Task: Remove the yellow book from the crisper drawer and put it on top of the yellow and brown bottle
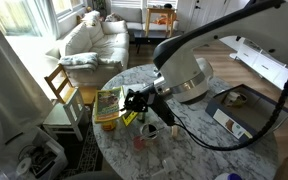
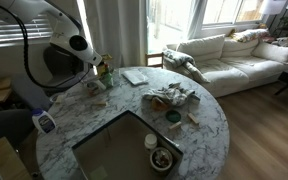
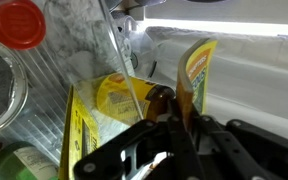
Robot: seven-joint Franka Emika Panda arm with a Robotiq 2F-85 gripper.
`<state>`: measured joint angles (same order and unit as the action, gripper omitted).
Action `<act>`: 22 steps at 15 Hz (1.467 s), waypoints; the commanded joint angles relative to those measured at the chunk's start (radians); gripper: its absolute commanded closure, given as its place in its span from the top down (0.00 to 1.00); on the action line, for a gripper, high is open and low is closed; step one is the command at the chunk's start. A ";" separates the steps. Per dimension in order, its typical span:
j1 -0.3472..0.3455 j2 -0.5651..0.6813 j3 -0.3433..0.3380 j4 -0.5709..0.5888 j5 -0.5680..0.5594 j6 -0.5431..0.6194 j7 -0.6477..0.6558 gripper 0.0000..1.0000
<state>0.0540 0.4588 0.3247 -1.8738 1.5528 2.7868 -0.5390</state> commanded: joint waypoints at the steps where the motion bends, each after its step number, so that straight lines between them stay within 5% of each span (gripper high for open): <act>1: 0.021 0.026 -0.018 0.027 -0.082 0.029 0.094 0.02; 9: 0.027 0.049 -0.033 0.062 -0.167 0.019 0.196 0.09; 10: 0.027 0.050 -0.033 0.064 -0.174 0.019 0.204 0.13; 11: 0.027 0.050 -0.033 0.064 -0.180 0.019 0.213 0.36; 14: 0.027 0.048 -0.034 0.065 -0.195 0.017 0.229 0.45; 19: 0.025 0.049 -0.031 0.072 -0.213 0.005 0.236 0.84; 20: 0.023 0.050 -0.028 0.075 -0.213 -0.001 0.230 0.41; 22: 0.023 0.051 -0.027 0.077 -0.215 -0.008 0.229 0.44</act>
<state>0.0679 0.4941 0.3039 -1.8109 1.3679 2.7914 -0.3367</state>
